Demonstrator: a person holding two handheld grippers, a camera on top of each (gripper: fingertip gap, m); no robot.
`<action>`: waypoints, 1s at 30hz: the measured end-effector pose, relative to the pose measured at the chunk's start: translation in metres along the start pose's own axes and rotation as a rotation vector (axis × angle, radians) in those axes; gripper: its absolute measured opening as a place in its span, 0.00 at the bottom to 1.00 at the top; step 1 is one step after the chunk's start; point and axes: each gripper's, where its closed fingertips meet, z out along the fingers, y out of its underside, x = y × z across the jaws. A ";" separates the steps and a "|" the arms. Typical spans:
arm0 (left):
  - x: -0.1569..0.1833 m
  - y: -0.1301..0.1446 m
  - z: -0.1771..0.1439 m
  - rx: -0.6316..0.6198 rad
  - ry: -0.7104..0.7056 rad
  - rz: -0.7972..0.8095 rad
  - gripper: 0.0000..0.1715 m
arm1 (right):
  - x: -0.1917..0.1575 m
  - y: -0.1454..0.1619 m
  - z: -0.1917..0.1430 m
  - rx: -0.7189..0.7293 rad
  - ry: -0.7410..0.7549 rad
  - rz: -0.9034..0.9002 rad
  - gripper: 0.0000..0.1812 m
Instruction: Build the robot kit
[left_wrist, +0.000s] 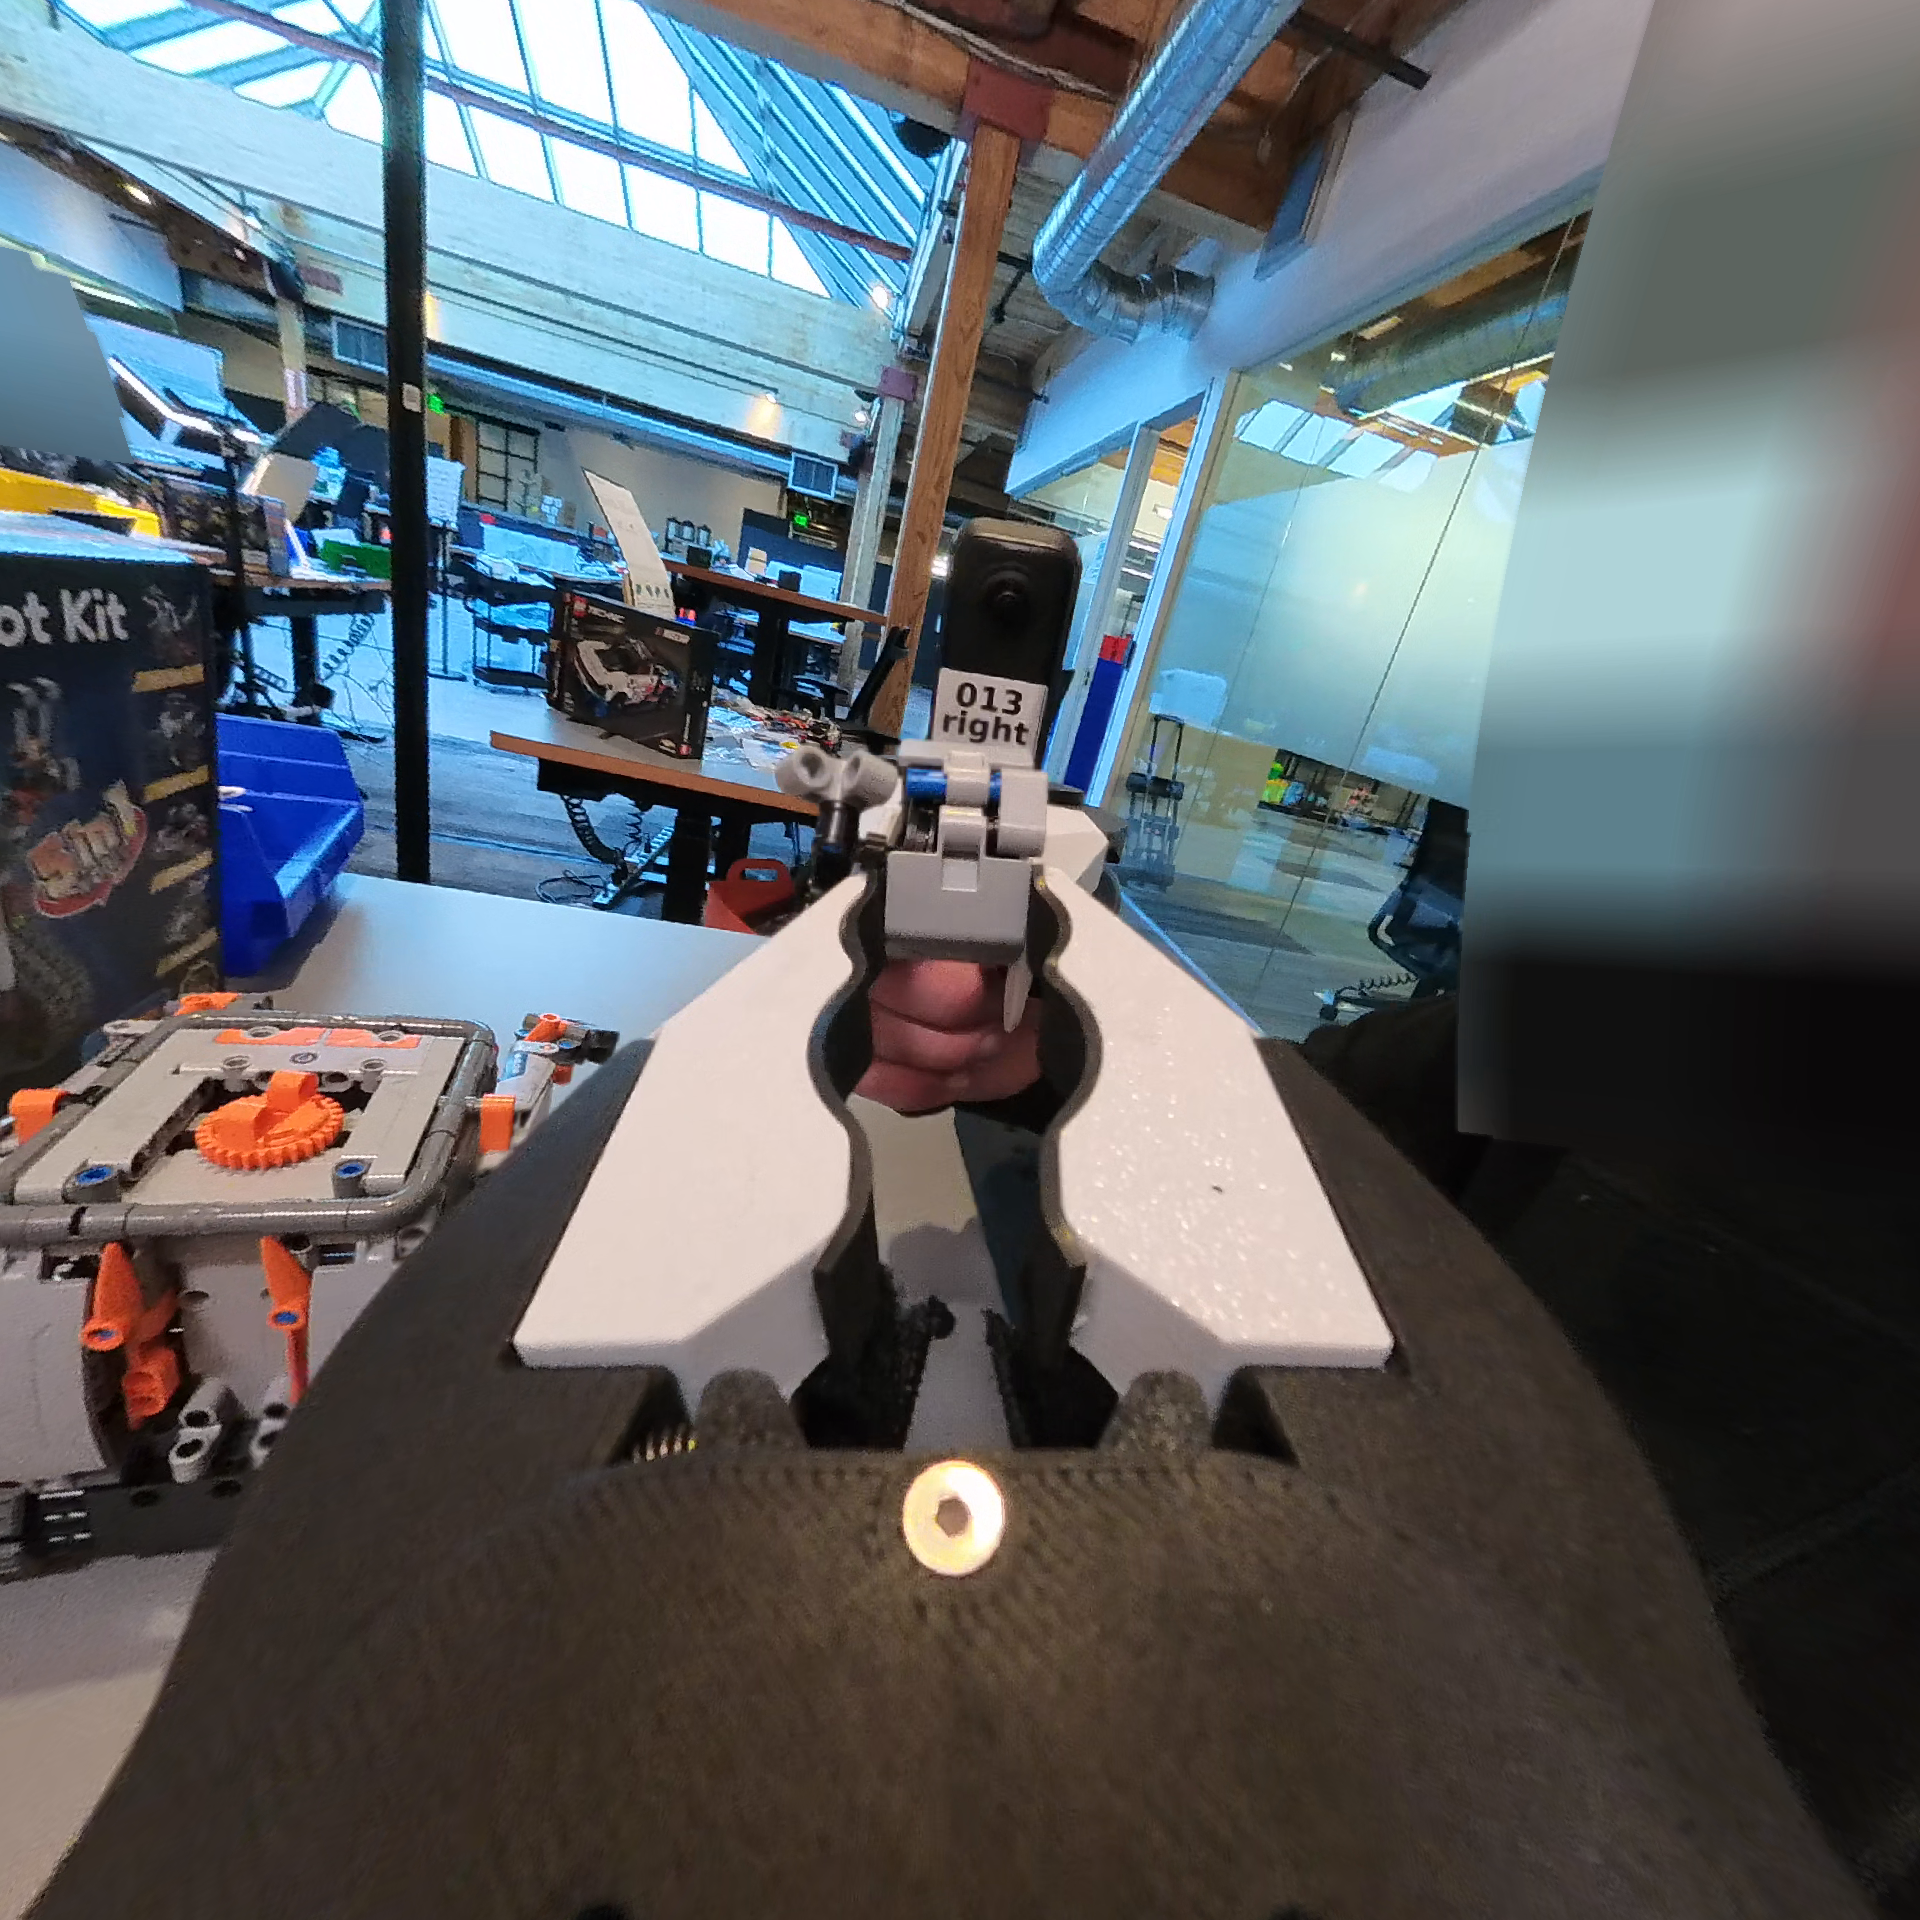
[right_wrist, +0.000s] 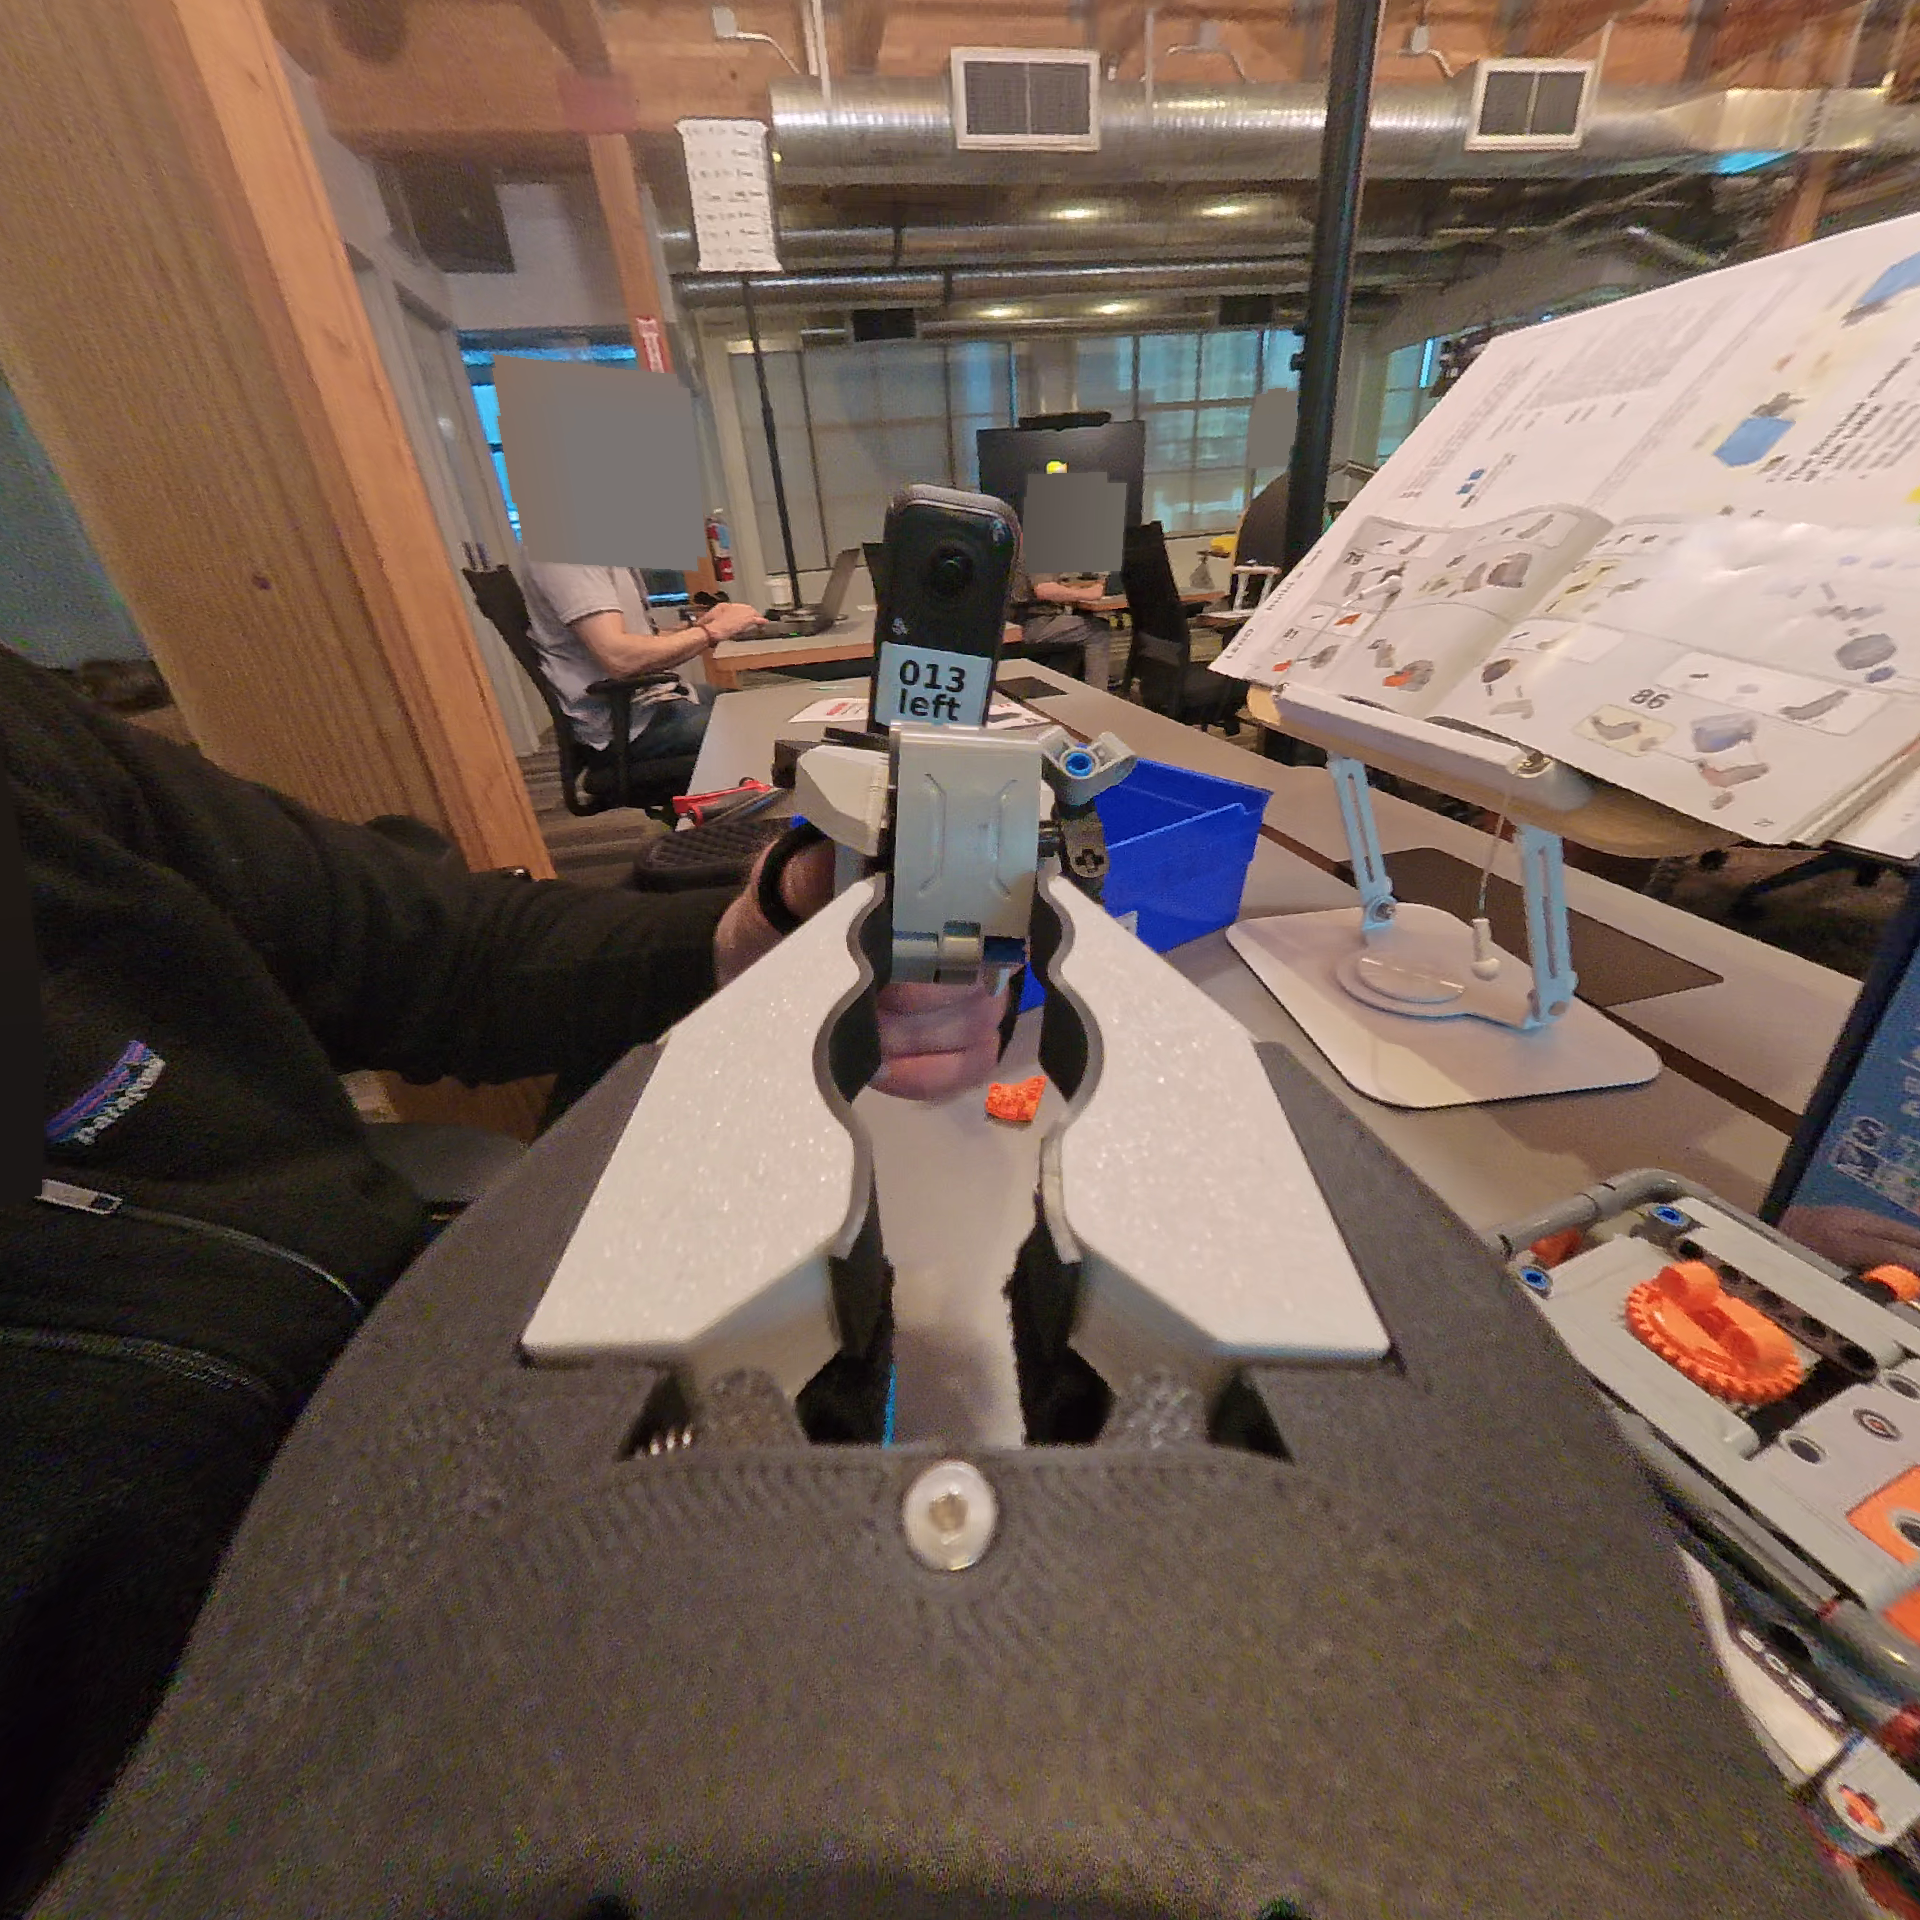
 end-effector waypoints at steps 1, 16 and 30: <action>0.001 0.000 0.000 -0.004 0.003 0.012 0.14 | -0.001 -0.001 0.000 0.002 -0.009 0.004 0.13; 0.011 -0.008 0.002 0.003 0.038 0.009 0.14 | -0.011 -0.006 -0.003 -0.042 -0.051 -0.131 0.13; 0.005 -0.008 0.006 0.002 0.055 -0.068 0.14 | -0.005 -0.011 -0.006 0.086 -0.239 0.172 0.13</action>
